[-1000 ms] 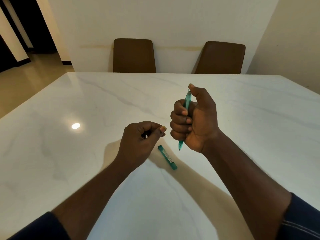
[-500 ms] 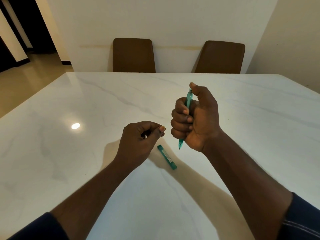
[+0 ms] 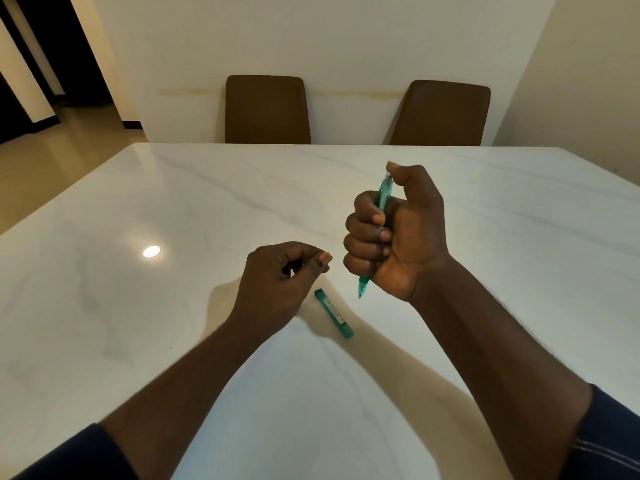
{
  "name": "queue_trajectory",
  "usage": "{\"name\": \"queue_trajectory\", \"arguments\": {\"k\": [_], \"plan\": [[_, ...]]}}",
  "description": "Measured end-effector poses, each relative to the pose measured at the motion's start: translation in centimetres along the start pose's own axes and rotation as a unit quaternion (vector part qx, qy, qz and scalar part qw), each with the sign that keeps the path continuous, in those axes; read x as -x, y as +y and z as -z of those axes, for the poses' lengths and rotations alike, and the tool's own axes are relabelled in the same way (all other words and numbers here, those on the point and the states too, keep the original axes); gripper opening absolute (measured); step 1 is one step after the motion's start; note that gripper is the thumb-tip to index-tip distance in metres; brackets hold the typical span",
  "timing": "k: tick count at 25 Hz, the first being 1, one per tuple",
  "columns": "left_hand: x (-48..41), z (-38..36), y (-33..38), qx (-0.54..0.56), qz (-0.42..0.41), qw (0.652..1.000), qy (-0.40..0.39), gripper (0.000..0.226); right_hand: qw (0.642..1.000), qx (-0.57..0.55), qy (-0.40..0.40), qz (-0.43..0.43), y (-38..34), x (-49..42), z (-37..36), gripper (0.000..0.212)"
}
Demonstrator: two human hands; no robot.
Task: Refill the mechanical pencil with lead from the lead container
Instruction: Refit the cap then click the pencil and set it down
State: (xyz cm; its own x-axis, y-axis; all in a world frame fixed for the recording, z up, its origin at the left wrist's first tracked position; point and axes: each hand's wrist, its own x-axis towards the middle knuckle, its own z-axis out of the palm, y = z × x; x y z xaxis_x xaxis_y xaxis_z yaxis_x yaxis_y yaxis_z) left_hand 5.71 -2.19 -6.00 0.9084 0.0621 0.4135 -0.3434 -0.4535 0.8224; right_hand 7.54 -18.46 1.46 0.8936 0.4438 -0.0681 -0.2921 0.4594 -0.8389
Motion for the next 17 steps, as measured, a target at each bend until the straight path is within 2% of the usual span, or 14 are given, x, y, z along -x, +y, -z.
{"name": "queue_trajectory", "arguments": {"k": [12,17], "plan": [[0.13,-0.17,-0.09,-0.006,-0.01,1.0,-0.001,0.021,0.999,0.036,-0.02,0.004,-0.26,0.0,0.05,0.057],[0.3,-0.17,-0.08,-0.01,-0.014,1.0,-0.005,0.02,0.995,0.102,-0.008,0.015,0.34,-0.26,0.22,0.059]]}}
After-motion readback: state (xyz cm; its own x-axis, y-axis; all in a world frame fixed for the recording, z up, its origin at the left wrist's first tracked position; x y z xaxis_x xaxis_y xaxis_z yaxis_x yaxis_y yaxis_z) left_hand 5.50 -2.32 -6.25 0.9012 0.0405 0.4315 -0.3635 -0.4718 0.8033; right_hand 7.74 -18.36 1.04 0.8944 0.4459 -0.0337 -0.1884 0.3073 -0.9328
